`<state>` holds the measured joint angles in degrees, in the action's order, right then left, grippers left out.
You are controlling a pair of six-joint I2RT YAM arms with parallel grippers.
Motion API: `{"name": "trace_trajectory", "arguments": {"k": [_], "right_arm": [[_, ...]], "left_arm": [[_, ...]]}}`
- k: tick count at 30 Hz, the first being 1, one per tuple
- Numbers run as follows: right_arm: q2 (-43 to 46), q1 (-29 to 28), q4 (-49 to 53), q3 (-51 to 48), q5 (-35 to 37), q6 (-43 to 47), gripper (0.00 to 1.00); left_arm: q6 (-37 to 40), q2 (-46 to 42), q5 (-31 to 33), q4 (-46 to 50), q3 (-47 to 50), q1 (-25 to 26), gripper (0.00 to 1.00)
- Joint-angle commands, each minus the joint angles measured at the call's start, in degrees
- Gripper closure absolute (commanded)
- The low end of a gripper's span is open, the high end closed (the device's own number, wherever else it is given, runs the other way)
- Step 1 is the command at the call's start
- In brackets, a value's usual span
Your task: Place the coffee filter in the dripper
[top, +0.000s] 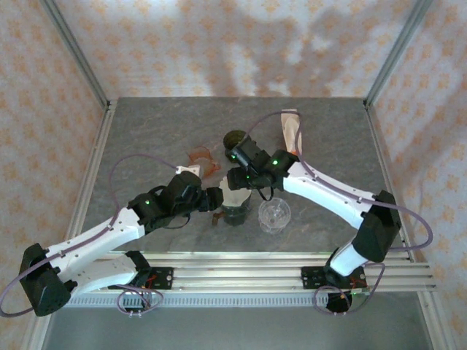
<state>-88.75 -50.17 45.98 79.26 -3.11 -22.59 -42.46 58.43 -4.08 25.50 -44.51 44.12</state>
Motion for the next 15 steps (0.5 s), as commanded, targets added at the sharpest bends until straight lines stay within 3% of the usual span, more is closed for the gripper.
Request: {"name": "trace_trajectory", "arguments": {"k": [1,15], "right_arm": [[3.81,0.38,-0.99,-1.21,2.36,-1.47,0.29],[6.86,0.25,-1.89,-7.36,0.19,-2.03,0.33]], "left_arm": [[-0.61,-1.0,-0.14,1.8,-0.48,-0.39,0.27],[-0.79,0.14,-0.42,1.05,-0.91,-0.35,0.24]]}}
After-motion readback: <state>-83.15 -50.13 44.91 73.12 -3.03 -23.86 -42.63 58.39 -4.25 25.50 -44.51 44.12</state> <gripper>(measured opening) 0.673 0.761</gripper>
